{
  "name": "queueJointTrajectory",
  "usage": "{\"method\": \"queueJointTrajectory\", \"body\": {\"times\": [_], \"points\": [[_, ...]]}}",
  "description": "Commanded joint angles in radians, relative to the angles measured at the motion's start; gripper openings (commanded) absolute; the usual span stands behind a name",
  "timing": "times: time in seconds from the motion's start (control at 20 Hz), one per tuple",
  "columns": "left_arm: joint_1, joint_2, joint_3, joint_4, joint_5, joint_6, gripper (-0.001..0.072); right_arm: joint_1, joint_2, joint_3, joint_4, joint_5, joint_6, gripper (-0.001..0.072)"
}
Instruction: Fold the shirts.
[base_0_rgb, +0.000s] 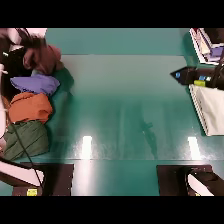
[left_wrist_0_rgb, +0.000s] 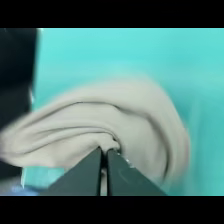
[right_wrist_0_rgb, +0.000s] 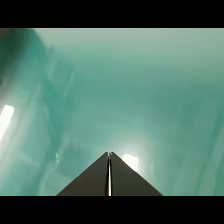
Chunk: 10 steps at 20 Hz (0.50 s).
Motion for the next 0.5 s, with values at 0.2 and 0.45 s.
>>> {"method": "queueJointTrajectory", "body": {"times": [0.2, 0.45], "points": [[-0.207, 0.409, 0.108, -0.13, -0.226, 0.096, 0.0022, 0.0, -0.115, 0.357, -0.005, 0.032, -0.002, 0.0016], [-0.507, 0.4, -0.058, -0.192, -0.351, 0.069, 0.0023, 0.0, -0.092, 0.444, -0.005, 0.097, -0.002, 0.0017]]}}
